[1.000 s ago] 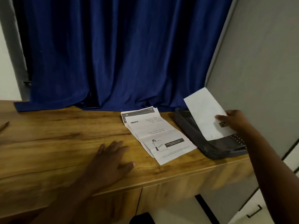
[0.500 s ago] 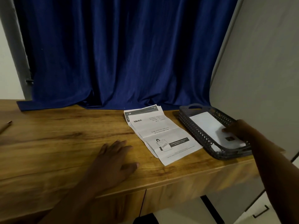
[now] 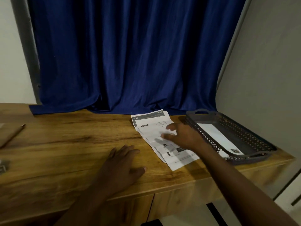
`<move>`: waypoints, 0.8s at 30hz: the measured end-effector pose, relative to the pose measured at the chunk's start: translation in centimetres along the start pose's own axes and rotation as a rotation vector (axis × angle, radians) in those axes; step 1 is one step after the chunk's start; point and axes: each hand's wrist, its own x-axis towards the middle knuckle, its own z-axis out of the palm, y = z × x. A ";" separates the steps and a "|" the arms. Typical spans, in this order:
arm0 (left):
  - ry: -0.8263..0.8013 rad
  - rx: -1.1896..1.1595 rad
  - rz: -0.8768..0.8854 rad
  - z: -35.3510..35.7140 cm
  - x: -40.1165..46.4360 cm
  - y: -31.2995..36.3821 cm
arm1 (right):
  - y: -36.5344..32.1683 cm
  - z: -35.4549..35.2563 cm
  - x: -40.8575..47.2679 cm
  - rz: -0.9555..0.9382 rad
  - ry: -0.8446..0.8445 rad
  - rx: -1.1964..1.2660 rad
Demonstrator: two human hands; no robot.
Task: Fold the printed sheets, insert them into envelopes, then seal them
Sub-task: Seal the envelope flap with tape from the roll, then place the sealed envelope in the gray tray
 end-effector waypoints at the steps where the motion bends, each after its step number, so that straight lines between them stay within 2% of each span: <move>1: 0.010 -0.009 -0.002 0.0 -0.1 0.0 | -0.8 1.4 0.2 0.003 -0.014 -0.057; 5: 0.039 -0.023 -0.015 -0.1 -0.2 0.2 | -2.7 5.0 1.5 0.035 -0.069 -0.296; 12: 0.065 -0.042 -0.002 0.1 -0.3 0.3 | -3.6 5.6 2.2 0.077 -0.080 -0.325; 17: 0.065 -0.037 0.005 0.0 -0.3 0.4 | -4.5 5.9 0.7 0.015 0.145 -0.370; 20: 0.058 -0.039 0.010 -0.1 -0.4 0.5 | -4.7 5.7 0.3 -0.028 0.175 -0.446; 24: 0.073 -0.035 0.015 0.0 -0.3 0.3 | -4.6 5.5 0.2 -0.028 0.159 -0.386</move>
